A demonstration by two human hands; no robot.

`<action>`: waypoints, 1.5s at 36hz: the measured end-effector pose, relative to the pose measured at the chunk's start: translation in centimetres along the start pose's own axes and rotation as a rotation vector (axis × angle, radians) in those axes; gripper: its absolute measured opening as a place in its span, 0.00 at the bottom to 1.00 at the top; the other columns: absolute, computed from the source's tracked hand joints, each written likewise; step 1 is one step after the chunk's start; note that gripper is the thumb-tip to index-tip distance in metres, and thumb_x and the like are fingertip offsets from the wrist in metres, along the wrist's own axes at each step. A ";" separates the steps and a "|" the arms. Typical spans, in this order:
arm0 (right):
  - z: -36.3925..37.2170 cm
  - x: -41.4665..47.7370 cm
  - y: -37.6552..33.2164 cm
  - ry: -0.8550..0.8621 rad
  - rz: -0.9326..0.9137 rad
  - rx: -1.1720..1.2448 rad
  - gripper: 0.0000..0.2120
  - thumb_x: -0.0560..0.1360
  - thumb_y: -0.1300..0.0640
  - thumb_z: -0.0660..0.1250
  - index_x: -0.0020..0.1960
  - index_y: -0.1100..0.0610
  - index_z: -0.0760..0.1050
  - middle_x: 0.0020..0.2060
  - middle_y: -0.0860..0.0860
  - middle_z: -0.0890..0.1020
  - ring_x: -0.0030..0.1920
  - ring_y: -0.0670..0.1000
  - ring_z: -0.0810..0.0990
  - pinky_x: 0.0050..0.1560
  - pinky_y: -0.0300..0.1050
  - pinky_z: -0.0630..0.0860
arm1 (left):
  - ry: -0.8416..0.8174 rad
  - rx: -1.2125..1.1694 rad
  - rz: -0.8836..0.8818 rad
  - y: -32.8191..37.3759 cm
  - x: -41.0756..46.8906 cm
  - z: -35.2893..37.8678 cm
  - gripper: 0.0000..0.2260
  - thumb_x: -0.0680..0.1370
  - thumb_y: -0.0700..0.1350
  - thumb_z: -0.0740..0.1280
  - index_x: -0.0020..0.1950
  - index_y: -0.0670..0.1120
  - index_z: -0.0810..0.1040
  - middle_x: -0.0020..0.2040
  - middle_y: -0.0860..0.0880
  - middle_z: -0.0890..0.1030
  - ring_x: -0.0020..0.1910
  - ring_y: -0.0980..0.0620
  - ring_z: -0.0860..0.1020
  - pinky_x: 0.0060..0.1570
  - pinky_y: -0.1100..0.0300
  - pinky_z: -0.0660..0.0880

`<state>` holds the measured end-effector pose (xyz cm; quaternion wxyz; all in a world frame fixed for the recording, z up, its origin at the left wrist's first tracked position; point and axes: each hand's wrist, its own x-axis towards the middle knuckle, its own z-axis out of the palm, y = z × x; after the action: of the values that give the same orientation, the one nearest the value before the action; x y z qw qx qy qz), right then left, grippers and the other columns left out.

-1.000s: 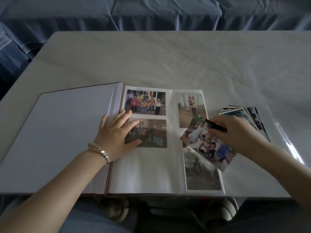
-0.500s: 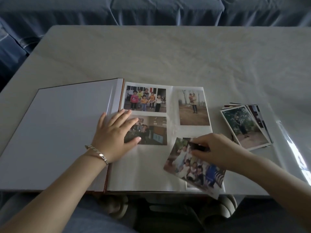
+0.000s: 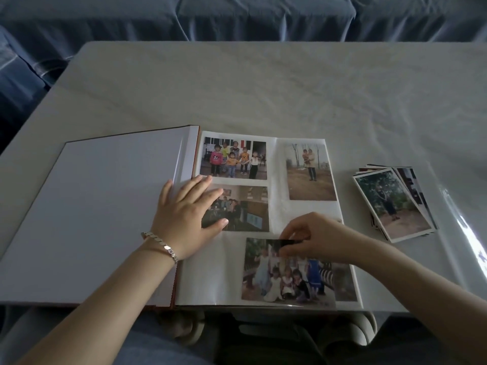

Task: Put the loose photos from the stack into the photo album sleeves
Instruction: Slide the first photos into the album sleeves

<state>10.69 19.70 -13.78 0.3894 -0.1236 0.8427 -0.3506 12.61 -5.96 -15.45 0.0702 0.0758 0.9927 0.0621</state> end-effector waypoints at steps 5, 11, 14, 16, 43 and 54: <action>-1.9 -2.3 2.1 0.076 0.086 0.117 0.06 0.70 0.55 0.72 0.46 0.51 0.79 0.35 0.46 0.84 0.33 0.48 0.83 0.32 0.36 0.77 | 0.020 -0.022 0.005 0.0 0.1 0.1 0.27 0.76 0.64 0.57 0.74 0.59 0.60 0.77 0.57 0.51 0.75 0.58 0.46 0.71 0.50 0.36; -2.2 -3.4 3.2 0.085 0.162 0.286 0.06 0.72 0.66 0.69 0.45 0.57 0.80 0.32 0.51 0.84 0.31 0.46 0.83 0.28 0.32 0.74 | 0.043 -0.026 0.004 -0.1 0.1 0.1 0.27 0.75 0.64 0.58 0.73 0.59 0.62 0.76 0.56 0.54 0.75 0.58 0.48 0.72 0.49 0.39; -1.8 -3.4 3.2 0.132 0.171 0.344 0.05 0.71 0.67 0.70 0.42 0.58 0.80 0.30 0.53 0.84 0.29 0.46 0.82 0.28 0.32 0.75 | 0.042 -0.028 0.008 0.0 0.0 0.1 0.27 0.75 0.65 0.56 0.73 0.58 0.63 0.76 0.56 0.55 0.75 0.57 0.49 0.71 0.49 0.39; -1.6 -3.3 3.0 0.159 0.156 0.347 0.06 0.71 0.67 0.70 0.41 0.58 0.81 0.30 0.53 0.84 0.29 0.46 0.82 0.28 0.33 0.75 | 0.038 -0.029 0.005 0.1 0.0 0.0 0.29 0.73 0.66 0.53 0.73 0.58 0.63 0.76 0.56 0.55 0.75 0.57 0.49 0.71 0.49 0.38; 2.9 -3.0 0.6 0.289 0.154 0.622 0.09 0.71 0.68 0.69 0.37 0.56 0.81 0.30 0.54 0.84 0.30 0.48 0.83 0.31 0.36 0.78 | 0.005 0.035 0.008 -0.2 0.1 0.2 0.28 0.75 0.66 0.53 0.74 0.60 0.58 0.77 0.57 0.51 0.75 0.57 0.47 0.70 0.48 0.36; 4.9 -2.5 -0.3 0.373 0.135 0.399 0.07 0.71 0.63 0.71 0.37 0.52 0.79 0.27 0.48 0.82 0.29 0.45 0.82 0.30 0.33 0.76 | 0.010 0.034 0.012 -0.1 0.1 0.2 0.28 0.75 0.65 0.54 0.74 0.59 0.59 0.77 0.57 0.52 0.75 0.56 0.49 0.71 0.48 0.37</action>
<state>15.97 18.26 -14.39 0.2666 0.0784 0.8206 -0.4995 12.51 -6.04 -15.70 0.0637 0.0824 0.9935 0.0460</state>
